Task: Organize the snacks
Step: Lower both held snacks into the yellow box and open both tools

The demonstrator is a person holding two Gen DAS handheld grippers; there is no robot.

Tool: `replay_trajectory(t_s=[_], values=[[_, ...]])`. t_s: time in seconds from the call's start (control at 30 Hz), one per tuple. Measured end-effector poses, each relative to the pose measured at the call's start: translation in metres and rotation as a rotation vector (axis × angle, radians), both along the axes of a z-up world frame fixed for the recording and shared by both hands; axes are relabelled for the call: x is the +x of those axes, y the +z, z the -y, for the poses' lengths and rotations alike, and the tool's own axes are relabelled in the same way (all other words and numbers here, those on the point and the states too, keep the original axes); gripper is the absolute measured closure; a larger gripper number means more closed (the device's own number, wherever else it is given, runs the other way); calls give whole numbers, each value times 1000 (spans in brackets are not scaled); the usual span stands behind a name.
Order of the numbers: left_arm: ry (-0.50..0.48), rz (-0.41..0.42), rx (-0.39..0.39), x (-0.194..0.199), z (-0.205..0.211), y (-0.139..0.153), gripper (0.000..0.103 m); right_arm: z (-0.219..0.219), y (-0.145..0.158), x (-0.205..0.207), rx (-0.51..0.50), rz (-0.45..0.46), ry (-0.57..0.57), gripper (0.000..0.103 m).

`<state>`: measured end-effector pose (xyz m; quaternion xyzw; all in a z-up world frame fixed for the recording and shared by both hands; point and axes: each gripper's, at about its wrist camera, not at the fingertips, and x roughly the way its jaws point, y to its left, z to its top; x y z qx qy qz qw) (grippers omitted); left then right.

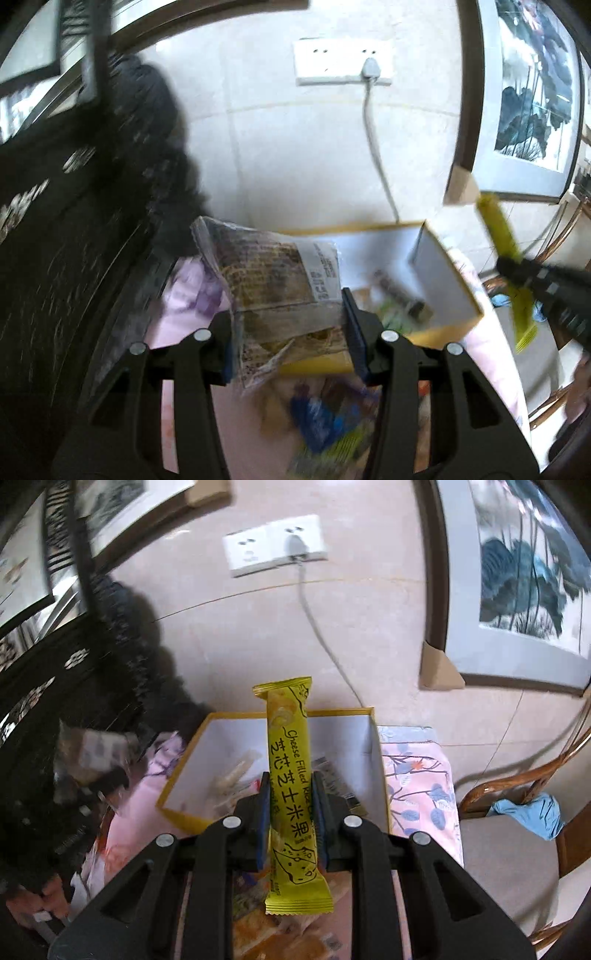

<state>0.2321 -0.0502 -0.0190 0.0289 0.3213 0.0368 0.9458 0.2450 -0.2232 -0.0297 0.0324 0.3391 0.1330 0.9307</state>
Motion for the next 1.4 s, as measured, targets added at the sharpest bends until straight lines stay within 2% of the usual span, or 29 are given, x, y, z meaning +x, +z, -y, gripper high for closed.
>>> replay_trajectory(t_s=[0.1, 0.37, 0.5, 0.73, 0.77, 0.8, 0.83, 0.87, 0.93, 1.03, 1.23, 1.4], values=[[-6, 17, 43, 34, 7, 2, 56, 7, -8, 23, 20, -21, -9, 83], [2, -43, 29, 97, 3, -34, 56, 6, -35, 75, 26, -87, -29, 83], [-10, -66, 61, 104, 2, -44, 56, 6, -49, 89, 16, -116, -38, 83], [-19, -88, 90, 111, 4, -56, 56, 7, -57, 99, 14, -143, -55, 83], [-21, -91, 78, 113, 3, -56, 54, 7, -58, 101, 0, -139, -63, 79], [-35, -94, 54, 115, 2, -56, 39, 5, -58, 104, -38, -131, -81, 71], [-31, -82, 53, 115, 2, -55, 21, 4, -60, 107, -74, -138, -95, 30], [12, -38, 85, 111, 2, -53, 2, 4, -60, 109, -101, -150, -116, 1], [15, 7, 125, 105, 3, -49, 2, 11, -57, 105, -58, -115, -156, 1], [-6, -12, 141, 103, 4, -50, 2, 16, -51, 100, -58, -105, -160, 1], [-8, -39, 90, 99, 1, -46, 2, 26, -41, 89, -31, -95, -168, 1], [-12, -24, 114, 87, 4, -37, 2, 31, -28, 78, -5, -72, -164, 1]])
